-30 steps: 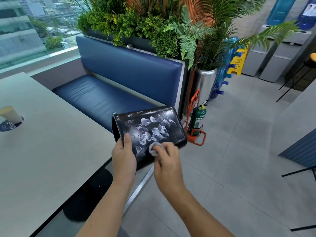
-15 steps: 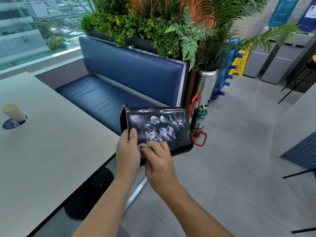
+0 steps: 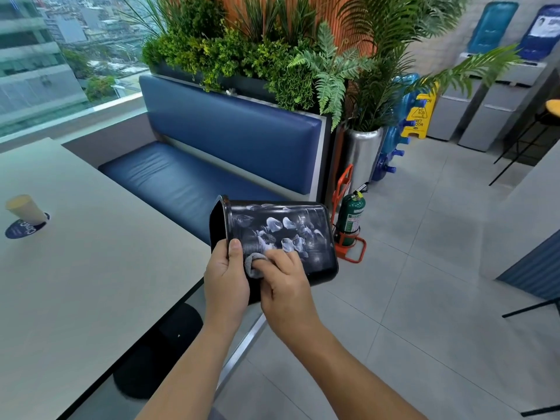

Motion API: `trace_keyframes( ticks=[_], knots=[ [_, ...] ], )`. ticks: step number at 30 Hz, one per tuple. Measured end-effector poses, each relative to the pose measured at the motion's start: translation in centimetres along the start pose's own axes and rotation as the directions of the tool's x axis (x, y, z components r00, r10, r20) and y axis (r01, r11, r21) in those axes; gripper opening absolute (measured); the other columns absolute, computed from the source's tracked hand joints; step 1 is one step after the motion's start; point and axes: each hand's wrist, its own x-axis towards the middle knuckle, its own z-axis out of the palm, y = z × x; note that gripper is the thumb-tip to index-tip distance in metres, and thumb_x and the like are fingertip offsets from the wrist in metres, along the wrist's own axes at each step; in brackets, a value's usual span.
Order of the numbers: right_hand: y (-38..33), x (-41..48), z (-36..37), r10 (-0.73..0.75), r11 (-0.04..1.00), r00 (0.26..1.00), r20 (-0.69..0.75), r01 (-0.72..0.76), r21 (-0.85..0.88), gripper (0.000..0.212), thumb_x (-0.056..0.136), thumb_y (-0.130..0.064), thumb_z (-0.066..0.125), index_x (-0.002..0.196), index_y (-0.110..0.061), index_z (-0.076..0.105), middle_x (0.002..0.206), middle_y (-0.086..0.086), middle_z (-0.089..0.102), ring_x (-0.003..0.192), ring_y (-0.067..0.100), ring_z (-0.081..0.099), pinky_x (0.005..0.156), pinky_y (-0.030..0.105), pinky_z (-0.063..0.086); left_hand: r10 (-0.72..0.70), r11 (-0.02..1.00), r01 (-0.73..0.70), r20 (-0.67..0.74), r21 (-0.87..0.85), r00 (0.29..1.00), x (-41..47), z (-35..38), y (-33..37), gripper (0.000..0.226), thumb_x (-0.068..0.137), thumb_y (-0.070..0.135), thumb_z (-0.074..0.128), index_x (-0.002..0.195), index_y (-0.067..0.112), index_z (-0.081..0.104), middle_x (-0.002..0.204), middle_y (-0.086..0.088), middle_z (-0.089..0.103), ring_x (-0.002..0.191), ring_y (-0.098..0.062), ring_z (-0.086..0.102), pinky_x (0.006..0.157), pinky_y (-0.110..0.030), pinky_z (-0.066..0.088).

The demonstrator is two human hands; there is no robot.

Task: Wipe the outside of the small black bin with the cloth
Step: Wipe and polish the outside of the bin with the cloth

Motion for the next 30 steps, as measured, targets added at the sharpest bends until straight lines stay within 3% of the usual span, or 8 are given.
trace_keyframes(
  ticks=[5,10,15,17,19,24,28,30],
  knots=[
    [0.0,4.5,0.1,0.102,0.995,0.995,0.008,-0.102,-0.008,0.028,0.089,0.008,0.057,0.100,-0.011,0.074,0.101,0.000,0.063,0.091,0.030,0.050,0.083,0.037,0.046,0.007,0.999,-0.007,-0.001,0.045,1.000,-1.0,-0.1,-0.1,0.030,0.115,0.031,0.044,0.098,0.026,0.068,0.087,0.014,0.072,0.081,-0.008,0.062,0.076,-0.029,0.049],
    [0.8,4.8,-0.4,0.123,0.991,0.992,-0.016,-0.124,-0.044,0.033,0.088,0.009,0.057,0.109,-0.011,0.074,0.103,-0.001,0.064,0.091,0.027,0.051,0.079,0.041,0.049,0.028,0.998,-0.028,0.002,0.064,1.000,-0.9,-0.2,1.0,0.031,0.115,0.028,0.044,0.093,0.019,0.064,0.075,0.015,0.065,0.068,-0.002,0.055,0.061,-0.015,0.043],
    [-0.7,1.4,0.4,0.074,0.997,0.997,-0.011,-0.074,0.010,0.028,0.088,0.004,0.056,0.104,-0.009,0.074,0.099,0.000,0.063,0.086,0.027,0.053,0.082,0.029,0.045,0.046,0.989,-0.044,-0.012,0.143,0.999,-0.7,-0.7,0.6,0.028,0.113,0.028,0.047,0.093,0.019,0.063,0.084,0.002,0.070,0.076,-0.006,0.062,0.062,-0.013,0.043],
    [-1.0,2.8,0.6,0.105,0.994,0.994,-0.021,-0.104,0.023,0.023,0.094,-0.005,0.052,0.101,-0.011,0.074,0.098,-0.001,0.061,0.087,0.025,0.050,0.084,0.035,0.048,0.066,0.982,-0.067,0.010,0.174,0.998,-1.0,-0.9,0.3,0.023,0.112,0.028,0.048,0.097,0.023,0.064,0.086,0.005,0.071,0.081,-0.007,0.064,0.063,-0.015,0.045],
    [-1.0,4.9,0.8,0.134,0.991,0.991,-0.010,-0.134,0.018,0.022,0.094,-0.002,0.053,0.101,-0.011,0.072,0.099,0.000,0.059,0.089,0.025,0.048,0.085,0.040,0.047,0.076,0.979,-0.081,0.032,0.186,0.997,-1.5,-0.9,0.3,0.020,0.112,0.026,0.049,0.098,0.023,0.063,0.084,0.004,0.069,0.079,-0.010,0.063,0.060,-0.017,0.045],
    [-1.6,8.8,1.1,0.153,0.988,0.987,0.044,-0.152,-0.034,0.028,0.095,0.002,0.052,0.107,-0.013,0.072,0.099,0.000,0.053,0.090,0.023,0.043,0.078,0.039,0.046,0.045,0.981,-0.047,0.011,0.186,0.999,-2.4,-0.5,0.5,0.019,0.112,0.026,0.050,0.097,0.021,0.060,0.080,0.002,0.066,0.071,-0.007,0.059,0.056,-0.017,0.042],
    [0.0,8.9,0.5,0.172,0.984,0.983,0.070,-0.167,-0.069,0.030,0.095,0.003,0.051,0.105,-0.015,0.072,0.097,0.000,0.051,0.091,0.023,0.047,0.081,0.039,0.048,0.061,0.983,-0.056,-0.020,0.176,0.998,-2.4,-1.1,-0.1,0.019,0.110,0.029,0.052,0.094,0.025,0.060,0.078,-0.002,0.065,0.071,-0.016,0.060,0.063,-0.038,0.049],
    [1.5,8.4,0.1,0.239,0.967,0.969,0.065,-0.232,-0.102,0.032,0.094,0.006,0.053,0.106,-0.016,0.073,0.097,-0.001,0.051,0.092,0.024,0.050,0.081,0.042,0.051,0.069,0.984,-0.063,-0.028,0.169,0.997,-2.5,-1.5,-0.1,0.019,0.110,0.030,0.053,0.094,0.025,0.060,0.081,-0.003,0.066,0.074,-0.017,0.060,0.068,-0.040,0.050]
  ],
)
